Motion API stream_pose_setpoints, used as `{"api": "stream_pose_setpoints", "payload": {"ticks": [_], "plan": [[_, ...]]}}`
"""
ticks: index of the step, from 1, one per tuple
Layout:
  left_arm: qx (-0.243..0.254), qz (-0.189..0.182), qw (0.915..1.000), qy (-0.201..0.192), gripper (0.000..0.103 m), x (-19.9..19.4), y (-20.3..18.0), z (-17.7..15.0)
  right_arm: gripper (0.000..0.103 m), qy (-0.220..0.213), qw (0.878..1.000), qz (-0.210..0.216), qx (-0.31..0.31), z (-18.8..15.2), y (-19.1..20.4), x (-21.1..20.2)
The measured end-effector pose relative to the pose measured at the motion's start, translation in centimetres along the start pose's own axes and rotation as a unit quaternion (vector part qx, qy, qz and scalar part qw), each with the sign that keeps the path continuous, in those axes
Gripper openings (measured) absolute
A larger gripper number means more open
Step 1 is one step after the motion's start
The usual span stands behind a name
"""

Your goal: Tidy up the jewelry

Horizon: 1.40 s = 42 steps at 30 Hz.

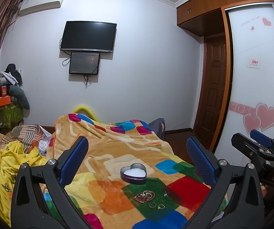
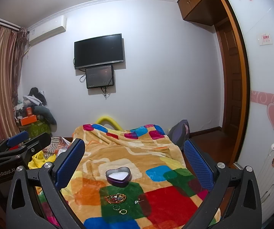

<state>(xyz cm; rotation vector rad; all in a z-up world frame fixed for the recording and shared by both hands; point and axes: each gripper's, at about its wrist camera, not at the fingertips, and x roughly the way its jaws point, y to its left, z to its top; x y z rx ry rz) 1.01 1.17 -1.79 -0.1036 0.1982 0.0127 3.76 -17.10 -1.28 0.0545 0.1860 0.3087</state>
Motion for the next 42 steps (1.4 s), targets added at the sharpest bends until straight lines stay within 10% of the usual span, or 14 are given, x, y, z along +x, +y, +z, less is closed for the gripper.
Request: {"api": "stream_pose_setpoints", "payload": {"ticks": [29, 42], "plan": [[0.001, -0.003, 0.9998, 0.019, 0.103, 1.5, 0.1, 0.2, 0.103, 0.021, 1.000, -0.007, 0.010, -0.5, -1.0, 1.0], [-0.017, 0.019, 0.9944, 0.103, 0.103, 7.8, 2.1, -2.2, 0.103, 0.091, 0.995, -0.040, 0.010, -2.5, -3.3, 4.7]]}}
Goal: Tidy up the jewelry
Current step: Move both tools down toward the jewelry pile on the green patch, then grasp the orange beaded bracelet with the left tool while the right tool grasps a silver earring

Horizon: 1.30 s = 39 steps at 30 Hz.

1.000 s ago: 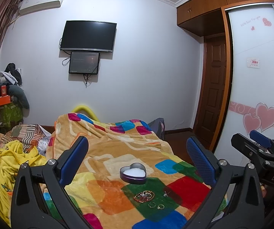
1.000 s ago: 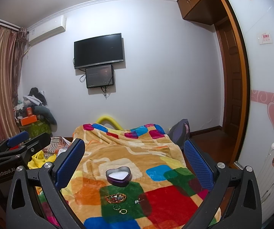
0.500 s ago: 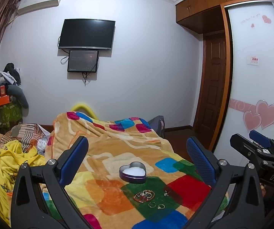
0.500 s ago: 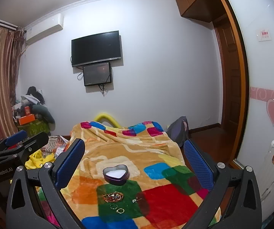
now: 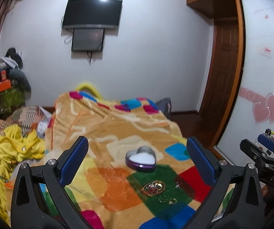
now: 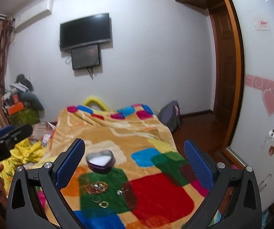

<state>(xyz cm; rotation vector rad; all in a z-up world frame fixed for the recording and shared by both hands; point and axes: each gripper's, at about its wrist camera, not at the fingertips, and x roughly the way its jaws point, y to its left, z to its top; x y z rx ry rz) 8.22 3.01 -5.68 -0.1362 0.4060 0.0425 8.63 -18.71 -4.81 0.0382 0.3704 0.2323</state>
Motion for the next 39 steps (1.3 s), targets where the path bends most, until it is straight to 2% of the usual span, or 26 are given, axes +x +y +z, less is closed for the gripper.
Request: {"api": "stream_pose_setpoints", "payload": {"ticks": [5, 10, 14, 17, 20, 22, 29, 31, 33, 39], "plan": [[0.001, 0.006, 0.9983, 0.058, 0.100, 4.2, 1.1, -1.7, 0.103, 0.049, 0.999, -0.002, 0.001, -1.2, -1.2, 2.6], [0.012, 0.004, 0.9926, 0.121, 0.085, 8.1, 1.8, -4.0, 0.103, 0.103, 0.995, 0.010, 0.006, -2.7, -2.1, 5.2], [0.011, -0.006, 0.9829, 0.184, 0.072, 11.1, 2.3, -6.2, 0.097, 0.142, 0.990, 0.023, 0.009, -4.2, -2.4, 7.1], [-0.002, -0.025, 0.9723, 0.232, 0.062, 13.0, 2.8, -7.8, 0.090, 0.162, 0.986, 0.033, 0.001, -5.2, -2.4, 8.5], [-0.004, -0.038, 0.9646, 0.261, 0.052, 14.1, 2.7, -8.9, 0.081, 0.186, 0.981, 0.054, 0.002, -6.1, -2.3, 9.8], [0.001, -0.046, 0.9611, 0.273, 0.044, 14.5, 2.6, -9.3, 0.075, 0.204, 0.977, 0.067, 0.001, -6.8, -2.2, 10.5], [0.021, -0.079, 0.9539, 0.289, 0.041, 15.4, 1.5, -9.9, 0.061, 0.246, 0.965, 0.094, -0.009, -8.8, -1.1, 12.5], [0.016, -0.093, 0.9475, 0.306, 0.030, 16.0, 1.3, -10.3, 0.053, 0.256, 0.961, 0.102, -0.014, -9.2, -0.9, 12.9], [0.014, -0.097, 0.9428, 0.318, 0.029, 16.5, 1.1, -10.8, 0.050, 0.266, 0.958, 0.107, -0.019, -9.6, -0.5, 13.4], [0.012, -0.102, 0.9414, 0.321, 0.029, 17.0, 0.8, -11.4, 0.042, 0.271, 0.956, 0.104, -0.041, -10.2, 0.1, 13.7]]}}
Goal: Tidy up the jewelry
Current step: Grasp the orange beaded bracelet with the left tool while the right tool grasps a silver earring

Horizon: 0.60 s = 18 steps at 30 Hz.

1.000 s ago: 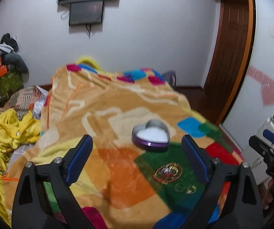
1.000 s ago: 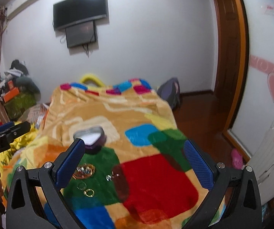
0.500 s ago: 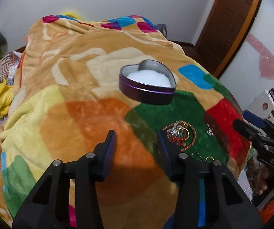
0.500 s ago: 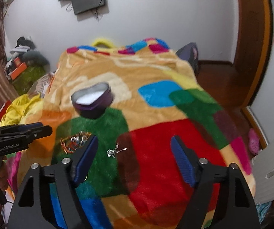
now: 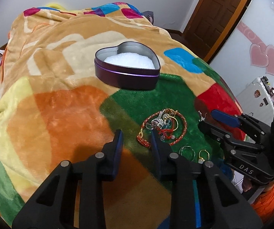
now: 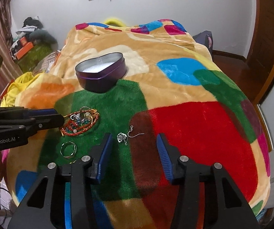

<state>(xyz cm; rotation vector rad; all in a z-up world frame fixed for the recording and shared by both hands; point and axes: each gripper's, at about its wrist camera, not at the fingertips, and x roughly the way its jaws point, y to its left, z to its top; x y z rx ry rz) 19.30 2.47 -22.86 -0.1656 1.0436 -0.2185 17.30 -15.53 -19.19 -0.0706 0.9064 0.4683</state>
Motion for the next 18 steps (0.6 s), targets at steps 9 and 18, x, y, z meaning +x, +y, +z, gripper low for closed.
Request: {"api": "stream_pose_setpoints", "payload": {"ticks": [9, 18], "plan": [[0.004, 0.015, 0.9999, -0.001, 0.004, 0.8, -0.5, -0.2, 0.024, 0.002, 1.000, 0.009, -0.001, 0.3, 0.1, 0.5], [0.033, 0.041, 0.9978, -0.041, 0.004, -1.3, -1.5, 0.2, 0.010, -0.005, 1.000, 0.025, 0.010, 0.6, 0.4, 0.6]]}}
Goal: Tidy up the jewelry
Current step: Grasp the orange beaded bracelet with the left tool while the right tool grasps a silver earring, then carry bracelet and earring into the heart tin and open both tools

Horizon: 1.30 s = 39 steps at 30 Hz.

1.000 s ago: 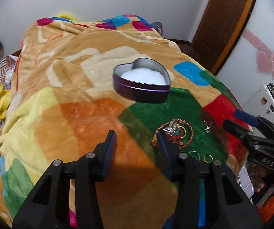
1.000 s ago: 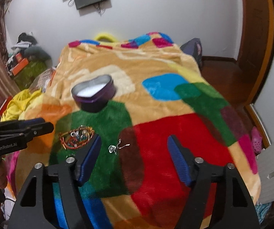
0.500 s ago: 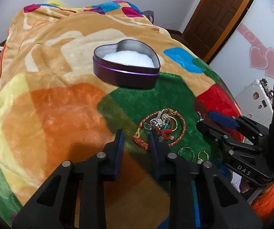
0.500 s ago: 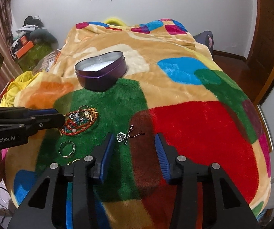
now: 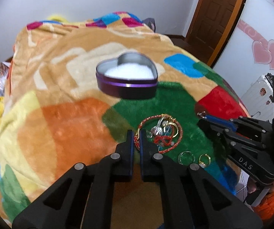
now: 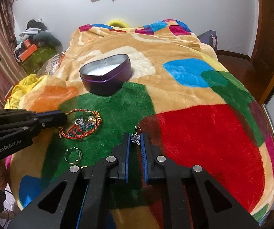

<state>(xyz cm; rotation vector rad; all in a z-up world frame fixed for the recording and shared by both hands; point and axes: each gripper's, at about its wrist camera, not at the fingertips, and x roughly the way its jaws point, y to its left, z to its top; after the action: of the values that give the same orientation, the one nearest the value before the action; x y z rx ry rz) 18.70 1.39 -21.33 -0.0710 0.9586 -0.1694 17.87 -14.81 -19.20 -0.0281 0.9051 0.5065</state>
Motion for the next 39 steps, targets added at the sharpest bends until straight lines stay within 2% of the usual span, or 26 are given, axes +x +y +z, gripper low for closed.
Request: {"api": "stream_pose_setpoints", "payload": {"ticks": [11, 23, 33, 39], "plan": [[0.006, 0.009, 0.9974, -0.071, 0.004, -4.6, -0.1, 1.9, 0.010, -0.039, 0.999, -0.005, -0.011, 1.2, 1.0, -2.7], [0.001, 0.017, 0.9915, -0.129, 0.004, -7.5, 1.0, 4.0, 0.010, -0.090, 0.995, -0.007, -0.038, 4.1, 2.8, -4.5], [-0.003, 0.030, 0.9886, -0.148, 0.004, -7.1, 2.5, 6.2, 0.010, -0.124, 0.991, 0.001, -0.056, 6.5, 4.1, -4.3], [-0.003, 0.031, 0.9892, -0.143, 0.004, -5.5, 3.1, 7.1, 0.010, -0.123, 0.991, 0.009, -0.061, 7.5, 4.1, -3.1]]}}
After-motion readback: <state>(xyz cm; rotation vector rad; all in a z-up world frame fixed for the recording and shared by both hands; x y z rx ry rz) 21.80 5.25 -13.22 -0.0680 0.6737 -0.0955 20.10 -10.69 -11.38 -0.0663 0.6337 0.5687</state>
